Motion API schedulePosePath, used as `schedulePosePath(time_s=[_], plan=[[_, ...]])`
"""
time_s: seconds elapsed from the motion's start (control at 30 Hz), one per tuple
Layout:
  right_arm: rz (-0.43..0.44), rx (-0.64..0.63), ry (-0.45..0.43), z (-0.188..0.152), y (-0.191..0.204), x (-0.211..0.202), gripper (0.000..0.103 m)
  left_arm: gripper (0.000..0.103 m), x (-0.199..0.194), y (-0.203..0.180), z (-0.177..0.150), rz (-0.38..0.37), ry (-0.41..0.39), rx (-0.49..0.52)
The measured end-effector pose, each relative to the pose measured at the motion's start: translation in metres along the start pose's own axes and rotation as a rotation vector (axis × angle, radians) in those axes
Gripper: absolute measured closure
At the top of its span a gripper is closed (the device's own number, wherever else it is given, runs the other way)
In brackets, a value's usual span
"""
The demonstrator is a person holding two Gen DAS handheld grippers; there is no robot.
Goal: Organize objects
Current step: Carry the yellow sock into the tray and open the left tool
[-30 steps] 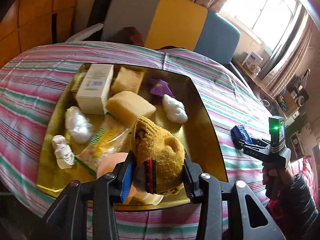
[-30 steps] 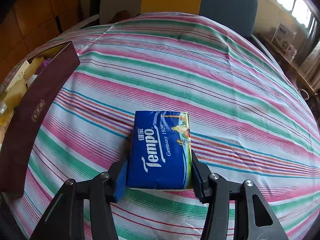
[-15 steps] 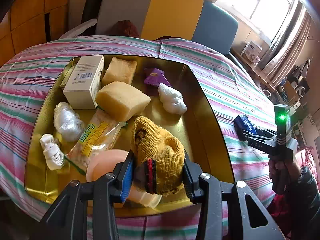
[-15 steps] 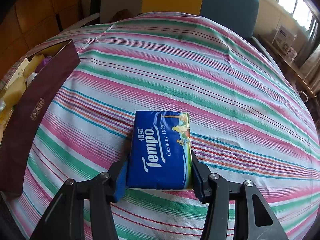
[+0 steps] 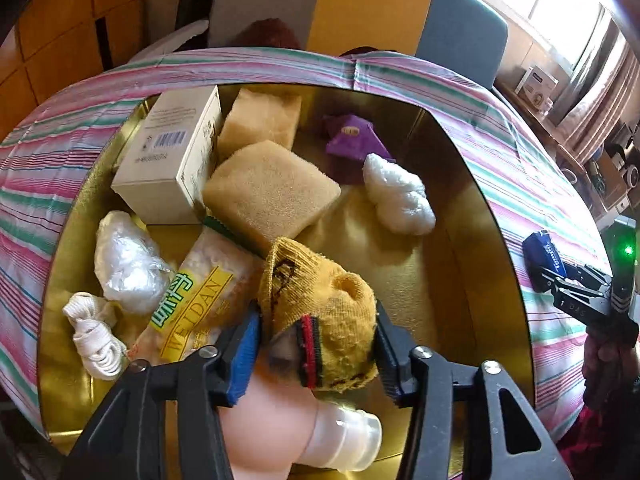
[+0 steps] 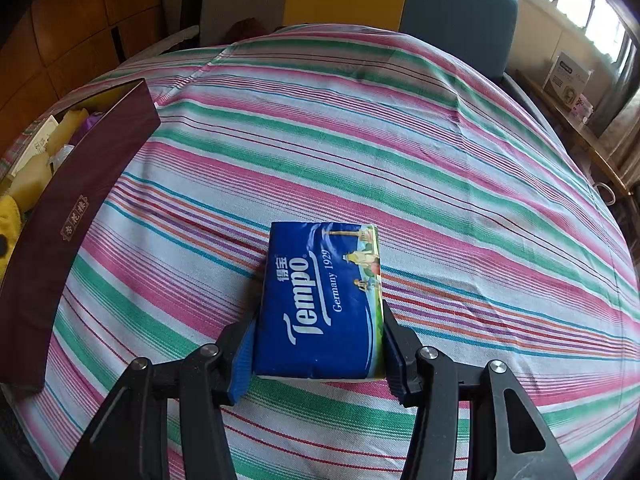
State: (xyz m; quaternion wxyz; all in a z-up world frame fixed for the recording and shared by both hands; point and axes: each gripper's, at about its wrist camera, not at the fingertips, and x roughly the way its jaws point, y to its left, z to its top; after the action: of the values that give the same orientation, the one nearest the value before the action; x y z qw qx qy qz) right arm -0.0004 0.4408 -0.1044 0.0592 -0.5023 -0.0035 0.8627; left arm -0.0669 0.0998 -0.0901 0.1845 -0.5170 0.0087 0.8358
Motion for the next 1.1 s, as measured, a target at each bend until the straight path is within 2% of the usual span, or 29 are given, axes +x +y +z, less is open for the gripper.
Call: schedulePosePath(time_s=[0.17, 0.3, 0.7, 0.93, 1.1], plan=[[0.002, -0.001, -0.002, 0.0, -0.001, 0.0, 0.049, 0.043, -0.005, -0.001, -0.002, 0.013, -0.017, 0.014], [0.002, -0.001, -0.001, 0.0, -0.001, 0.0, 0.049, 0.043, -0.014, -0.005, -0.007, 0.037, -0.039, 0.029], [-0.012, -0.009, -0.012, 0.0, 0.001, 0.0, 0.05, 0.042, -0.062, -0.001, -0.012, 0.131, -0.173, 0.052], [-0.021, 0.012, -0.022, -0.001, 0.0, 0.0, 0.05, 0.042, -0.077, 0.01, -0.017, 0.138, -0.202, 0.026], [-0.057, 0.047, -0.003, 0.0, 0.004, -0.001, 0.05, 0.042, -0.083, 0.02, -0.022, 0.126, -0.208, 0.008]])
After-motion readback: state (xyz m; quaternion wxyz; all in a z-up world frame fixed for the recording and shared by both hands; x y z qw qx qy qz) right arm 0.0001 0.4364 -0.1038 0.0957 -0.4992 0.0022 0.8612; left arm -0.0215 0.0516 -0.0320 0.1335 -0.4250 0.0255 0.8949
